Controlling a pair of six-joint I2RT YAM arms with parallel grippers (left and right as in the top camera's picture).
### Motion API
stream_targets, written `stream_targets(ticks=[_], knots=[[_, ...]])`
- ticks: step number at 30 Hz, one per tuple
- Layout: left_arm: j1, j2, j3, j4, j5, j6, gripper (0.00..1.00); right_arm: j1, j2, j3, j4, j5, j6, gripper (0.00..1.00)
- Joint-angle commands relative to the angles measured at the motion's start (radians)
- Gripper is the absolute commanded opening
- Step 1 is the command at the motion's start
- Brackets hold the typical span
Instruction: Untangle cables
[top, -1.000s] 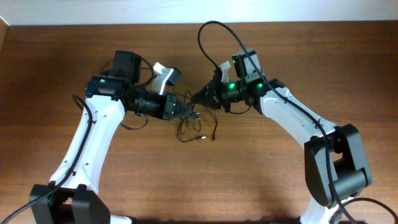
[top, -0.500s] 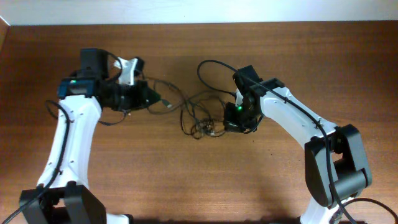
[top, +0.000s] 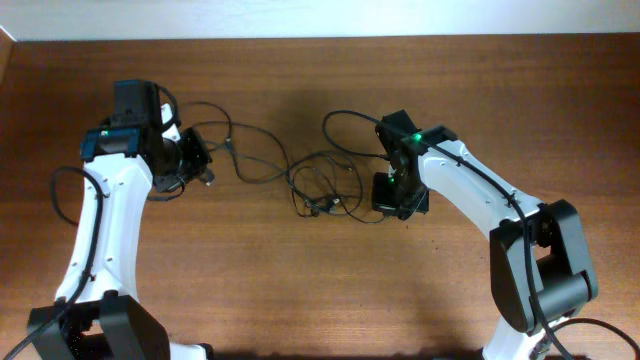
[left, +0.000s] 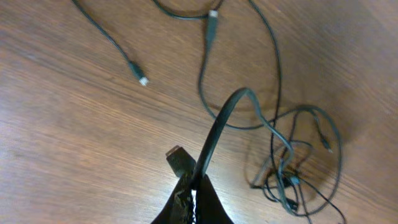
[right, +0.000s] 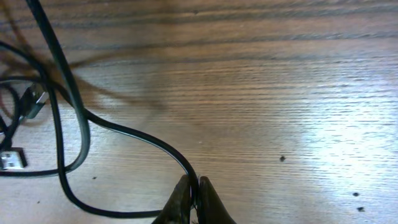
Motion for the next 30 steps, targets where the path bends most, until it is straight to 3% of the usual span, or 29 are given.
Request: stream_targets(ticks=[1,2,3,5,6,9,11,12,13,15,18,21,22,24,30], knots=[[0.008,-0.015,0.002,-0.017,-0.099,-0.023,0.23,0.002,-0.021,0.010,-0.016,0.032,-0.006,0.04],[0.008,-0.015,0.002,-0.020,-0.098,-0.024,0.59,0.002,-0.021,0.035,-0.038,0.023,-0.006,0.04],[0.008,-0.015,0.002,-0.023,-0.098,-0.024,0.86,0.003,-0.022,0.082,-0.079,0.003,-0.025,0.04],[0.008,-0.015,0.002,-0.030,-0.094,-0.024,0.99,0.004,-0.022,0.188,-0.157,-0.050,-0.109,0.04],[0.008,-0.015,0.002,-0.030,-0.090,-0.024,0.99,0.004,-0.022,0.222,-0.179,-0.070,-0.134,0.04],[0.004,-0.015,0.001,-0.043,-0.023,-0.023,0.98,0.004,-0.021,0.281,-0.205,-0.109,-0.164,0.10],[-0.011,-0.015,-0.006,-0.044,0.028,-0.023,0.71,0.005,-0.020,0.272,-0.208,-0.109,-0.171,0.12],[-0.024,-0.015,-0.013,-0.044,0.028,-0.023,0.36,0.005,-0.020,0.271,-0.216,-0.109,-0.190,0.17],[-0.042,-0.015,-0.026,-0.039,0.027,-0.023,0.21,0.005,-0.021,0.271,-0.220,-0.109,-0.222,0.24],[-0.079,-0.010,-0.061,0.000,0.028,-0.023,0.11,-0.002,-0.021,0.288,-0.213,-0.252,-0.345,0.38],[-0.134,0.037,-0.086,0.046,0.045,-0.023,0.12,0.001,-0.021,0.308,-0.195,-0.466,-0.447,0.49],[-0.192,0.143,-0.087,0.113,0.122,-0.023,0.33,0.020,-0.020,0.305,-0.135,-0.467,-0.440,0.50],[-0.206,0.171,-0.087,0.136,0.125,-0.023,0.33,0.026,-0.018,0.304,-0.118,-0.467,-0.439,0.50],[-0.227,0.229,-0.087,0.200,0.125,-0.023,0.43,0.037,0.000,0.304,-0.086,-0.455,-0.402,0.50],[-0.240,0.346,-0.087,0.344,0.109,-0.024,0.41,0.038,0.051,0.298,0.042,-0.441,-0.283,0.50]])
